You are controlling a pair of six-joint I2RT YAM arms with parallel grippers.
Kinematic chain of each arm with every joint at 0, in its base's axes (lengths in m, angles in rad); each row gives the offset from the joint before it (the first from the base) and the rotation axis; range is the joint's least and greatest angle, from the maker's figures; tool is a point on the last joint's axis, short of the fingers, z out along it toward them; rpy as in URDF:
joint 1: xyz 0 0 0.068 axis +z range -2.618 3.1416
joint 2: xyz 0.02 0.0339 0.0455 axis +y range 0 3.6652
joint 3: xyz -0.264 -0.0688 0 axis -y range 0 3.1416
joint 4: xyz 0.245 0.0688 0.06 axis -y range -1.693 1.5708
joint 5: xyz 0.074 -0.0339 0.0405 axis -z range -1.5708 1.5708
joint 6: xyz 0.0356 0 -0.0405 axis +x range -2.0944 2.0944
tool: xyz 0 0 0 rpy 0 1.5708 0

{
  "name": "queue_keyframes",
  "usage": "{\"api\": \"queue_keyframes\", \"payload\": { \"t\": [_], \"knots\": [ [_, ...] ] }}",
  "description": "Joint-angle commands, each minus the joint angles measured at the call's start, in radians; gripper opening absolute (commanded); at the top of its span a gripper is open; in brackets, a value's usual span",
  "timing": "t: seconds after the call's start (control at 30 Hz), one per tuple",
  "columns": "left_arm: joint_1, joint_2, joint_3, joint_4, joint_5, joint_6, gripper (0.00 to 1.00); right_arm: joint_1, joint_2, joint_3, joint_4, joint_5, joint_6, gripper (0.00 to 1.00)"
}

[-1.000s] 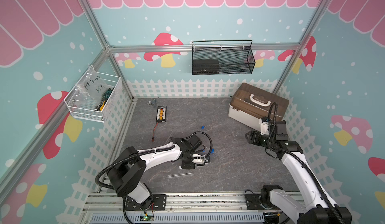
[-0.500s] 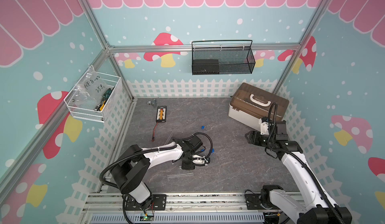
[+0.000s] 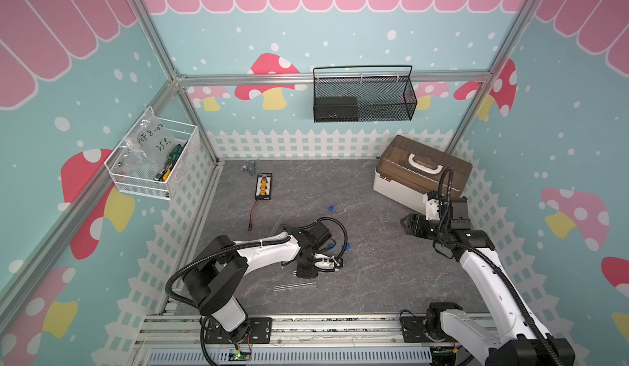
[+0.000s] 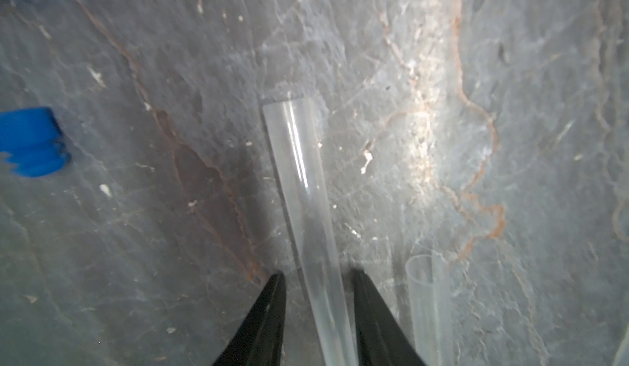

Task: Insert stoppers into test tubes
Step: Pick up the test tube at the center of the board.

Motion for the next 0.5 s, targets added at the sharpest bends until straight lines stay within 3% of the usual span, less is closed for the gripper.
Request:
{"api": "queue_keyframes", "payload": {
  "t": [0.0,0.47],
  "knots": [
    [-0.001,0.054,-0.009,0.016,-0.021,0.03,0.36,0.006,-0.004,0.009,-0.018,0.004,-0.015,0.8],
    [-0.001,0.041,-0.018,0.026,-0.027,0.032,0.28,0.005,-0.009,0.004,-0.021,0.001,-0.019,0.8]
  ]
}}
